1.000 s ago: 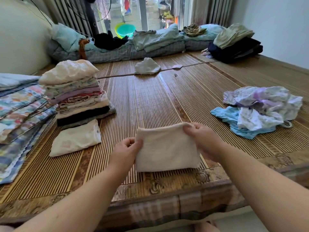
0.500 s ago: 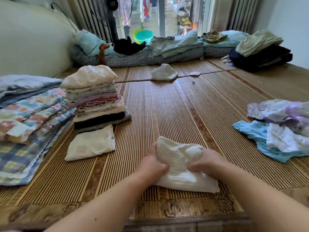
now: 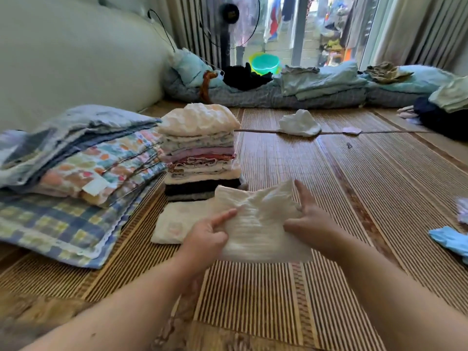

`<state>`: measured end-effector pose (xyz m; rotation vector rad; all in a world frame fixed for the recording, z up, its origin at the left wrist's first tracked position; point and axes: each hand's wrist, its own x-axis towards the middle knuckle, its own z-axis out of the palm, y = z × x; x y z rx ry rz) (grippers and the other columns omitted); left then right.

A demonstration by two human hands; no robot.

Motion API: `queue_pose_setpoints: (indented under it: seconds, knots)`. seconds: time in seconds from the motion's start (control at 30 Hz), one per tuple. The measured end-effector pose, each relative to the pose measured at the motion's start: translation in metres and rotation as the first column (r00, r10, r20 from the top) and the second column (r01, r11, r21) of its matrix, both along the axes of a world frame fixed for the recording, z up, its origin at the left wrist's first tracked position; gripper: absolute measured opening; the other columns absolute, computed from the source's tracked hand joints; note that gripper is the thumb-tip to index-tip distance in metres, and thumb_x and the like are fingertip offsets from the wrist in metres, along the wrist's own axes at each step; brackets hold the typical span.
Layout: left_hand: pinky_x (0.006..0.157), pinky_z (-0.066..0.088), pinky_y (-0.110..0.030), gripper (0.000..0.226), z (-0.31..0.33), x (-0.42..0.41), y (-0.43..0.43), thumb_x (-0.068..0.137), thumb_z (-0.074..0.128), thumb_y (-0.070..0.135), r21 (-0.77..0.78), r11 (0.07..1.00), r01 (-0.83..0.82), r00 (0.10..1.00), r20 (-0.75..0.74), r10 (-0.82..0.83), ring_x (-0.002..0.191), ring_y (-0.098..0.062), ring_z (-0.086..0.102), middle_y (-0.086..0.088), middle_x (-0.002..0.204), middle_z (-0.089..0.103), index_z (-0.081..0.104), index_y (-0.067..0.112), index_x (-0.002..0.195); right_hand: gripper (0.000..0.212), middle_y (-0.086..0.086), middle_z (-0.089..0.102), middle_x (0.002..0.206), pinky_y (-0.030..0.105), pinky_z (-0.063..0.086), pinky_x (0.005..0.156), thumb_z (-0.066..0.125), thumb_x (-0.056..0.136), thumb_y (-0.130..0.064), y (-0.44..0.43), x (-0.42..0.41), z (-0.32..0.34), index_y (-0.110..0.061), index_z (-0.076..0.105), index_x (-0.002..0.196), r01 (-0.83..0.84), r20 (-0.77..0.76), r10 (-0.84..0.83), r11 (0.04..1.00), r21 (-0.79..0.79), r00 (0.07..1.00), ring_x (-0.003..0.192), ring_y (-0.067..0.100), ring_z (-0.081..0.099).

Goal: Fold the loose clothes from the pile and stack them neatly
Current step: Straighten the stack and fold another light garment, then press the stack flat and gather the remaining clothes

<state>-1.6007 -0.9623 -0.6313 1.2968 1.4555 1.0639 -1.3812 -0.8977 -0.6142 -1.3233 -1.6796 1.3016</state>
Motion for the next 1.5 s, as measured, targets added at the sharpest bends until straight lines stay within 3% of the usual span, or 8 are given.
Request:
queue_pose_setpoints:
  seconds: [0.2,0.33,0.53,0.63,0.77,1.1,1.33,1.5]
  knots:
    - [0.076,0.053,-0.022,0.058,0.014,-0.120,0.035,0.083,0.054,0.001,0.044,0.985,-0.168,0.961,-0.215,0.173,0.099,-0.013,0.059,0.007,0.126,0.054,0.060,0.047,0.118,0.092,0.004,0.062,0.113,0.036,0.058,0.074,0.062,0.083,-0.001,0.034,-0.117,-0.005,-0.041,0.013,0.150,0.000,-0.110,0.013,0.993,0.116,0.994,0.089,0.018,0.066]
    - [0.099,0.033,-0.022,0.061,-0.012,-0.158,0.052,0.086,0.059,0.022,-0.195,0.974,-0.111,0.731,-0.680,-0.053,0.129,-0.021,0.043,-0.005,0.149,0.036,0.041,0.044,0.140,0.083,0.000,0.045,0.144,0.025,0.044,0.086,0.066,0.087,-0.016,0.033,-0.137,-0.040,-0.037,0.017,0.150,-0.002,0.151,-0.016,0.993,0.120,0.988,0.120,0.016,0.052]
    - [0.110,0.028,-0.034,0.064,-0.038,-0.152,0.062,0.085,0.055,0.044,-0.338,0.939,-0.069,0.561,-0.791,-0.244,0.133,-0.027,0.034,-0.011,0.155,0.016,0.026,0.055,0.141,0.074,-0.005,0.033,0.151,0.032,0.040,0.103,0.067,0.087,-0.026,0.028,-0.121,-0.050,-0.039,0.025,0.147,-0.208,0.472,0.094,0.958,0.197,0.877,0.132,0.015,0.041]
    - [0.118,0.012,-0.048,0.066,-0.034,-0.139,0.063,0.079,0.056,0.049,-0.291,0.941,-0.172,0.482,-0.858,-0.177,0.145,-0.038,0.003,-0.012,0.158,-0.015,0.026,0.061,0.137,0.073,-0.006,0.030,0.152,0.030,0.036,0.104,0.066,0.087,-0.029,0.025,-0.115,-0.042,-0.038,0.026,0.147,-0.250,0.504,0.097,0.937,0.245,0.858,0.135,0.015,0.037]
    - [0.114,-0.006,-0.053,0.075,-0.020,-0.080,0.058,0.078,0.059,0.048,-0.047,0.991,-0.124,0.490,-0.872,0.020,0.142,-0.031,-0.026,0.009,0.147,-0.041,0.019,0.055,0.141,0.070,-0.007,0.027,0.154,0.035,0.039,0.104,0.065,0.087,-0.034,0.019,-0.087,-0.025,-0.041,0.027,0.145,-0.240,0.539,0.038,0.920,0.309,0.841,0.136,0.017,0.037]
    - [0.114,-0.001,-0.054,0.078,-0.013,0.178,0.040,0.082,0.063,0.048,-0.048,0.894,0.445,0.452,-0.850,-0.271,0.145,-0.023,-0.020,0.015,0.154,-0.027,0.014,0.053,0.142,0.068,0.002,0.032,0.151,0.047,0.036,0.109,0.062,0.084,-0.044,-0.011,0.119,-0.001,-0.036,0.033,0.144,0.043,0.685,-0.338,0.912,0.409,0.646,0.135,0.024,0.039]
    - [0.114,0.003,-0.056,0.077,-0.019,0.323,0.050,0.081,0.062,0.046,-0.151,0.723,0.674,0.223,-0.892,-0.394,0.147,-0.027,-0.011,0.012,0.159,-0.015,0.017,0.052,0.143,0.071,0.007,0.036,0.145,0.044,0.041,0.102,0.061,0.083,-0.045,-0.066,0.315,-0.022,-0.032,0.031,0.146,0.553,0.697,-0.593,0.765,0.331,0.403,0.127,0.031,0.043]
    - [0.116,0.021,-0.052,0.084,-0.026,0.410,0.069,0.086,0.055,0.051,-0.181,0.599,0.780,0.080,-0.920,-0.384,0.147,-0.026,0.009,0.005,0.162,-0.002,0.007,0.033,0.152,0.074,0.003,0.042,0.147,0.034,0.041,0.102,0.073,0.078,-0.040,-0.086,0.383,-0.044,-0.034,0.040,0.144,0.636,0.642,-0.607,0.736,0.232,0.469,0.128,0.026,0.045]
